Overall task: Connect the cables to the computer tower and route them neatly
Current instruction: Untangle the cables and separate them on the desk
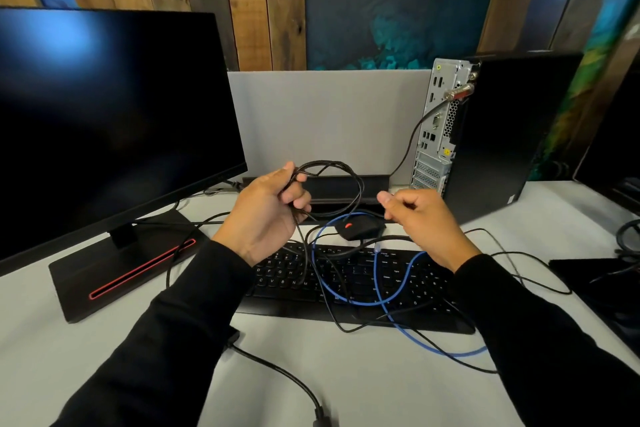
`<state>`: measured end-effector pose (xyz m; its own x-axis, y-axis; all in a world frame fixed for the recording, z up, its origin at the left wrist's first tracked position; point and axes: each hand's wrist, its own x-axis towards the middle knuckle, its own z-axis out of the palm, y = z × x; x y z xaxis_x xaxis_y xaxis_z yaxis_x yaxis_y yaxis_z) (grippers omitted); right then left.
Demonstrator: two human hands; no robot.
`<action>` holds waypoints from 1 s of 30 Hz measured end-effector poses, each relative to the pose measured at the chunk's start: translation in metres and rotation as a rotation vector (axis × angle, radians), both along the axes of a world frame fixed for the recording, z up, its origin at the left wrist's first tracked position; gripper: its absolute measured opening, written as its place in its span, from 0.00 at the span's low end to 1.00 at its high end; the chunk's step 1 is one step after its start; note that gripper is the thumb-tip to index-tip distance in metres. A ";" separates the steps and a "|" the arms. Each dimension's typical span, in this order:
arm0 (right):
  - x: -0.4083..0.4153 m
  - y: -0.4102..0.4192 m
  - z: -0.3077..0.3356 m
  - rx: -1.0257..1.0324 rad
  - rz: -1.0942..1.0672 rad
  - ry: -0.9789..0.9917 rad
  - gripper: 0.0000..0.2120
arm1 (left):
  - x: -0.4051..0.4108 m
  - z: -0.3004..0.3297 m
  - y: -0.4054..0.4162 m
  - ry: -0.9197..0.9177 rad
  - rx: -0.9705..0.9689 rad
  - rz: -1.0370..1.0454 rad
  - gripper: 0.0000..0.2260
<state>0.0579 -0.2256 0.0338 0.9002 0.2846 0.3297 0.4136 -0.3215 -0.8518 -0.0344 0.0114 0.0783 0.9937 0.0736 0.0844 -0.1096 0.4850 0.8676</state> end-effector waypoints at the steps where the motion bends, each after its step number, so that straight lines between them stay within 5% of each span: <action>1: -0.001 0.001 0.000 -0.063 0.003 -0.022 0.17 | 0.000 -0.001 0.000 -0.012 -0.011 -0.028 0.14; 8: 0.001 -0.003 0.006 -0.243 -0.031 -0.188 0.11 | 0.001 0.001 0.001 0.001 -0.124 -0.078 0.14; 14: -0.001 -0.007 0.007 -0.125 -0.129 -0.200 0.13 | -0.001 -0.005 -0.008 0.002 0.173 0.041 0.19; 23: -0.011 -0.005 0.005 -0.118 -0.079 -0.243 0.14 | -0.003 0.011 -0.004 -0.051 -0.094 0.147 0.16; 30: -0.017 -0.014 0.000 -0.131 0.013 -0.146 0.18 | -0.005 0.004 0.000 -0.184 -0.038 0.073 0.14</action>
<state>0.0412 -0.2392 0.0341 0.8415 0.3446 0.4161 0.5346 -0.4195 -0.7336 -0.0391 0.0114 0.0820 0.9537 0.1510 0.2602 -0.3008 0.5022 0.8108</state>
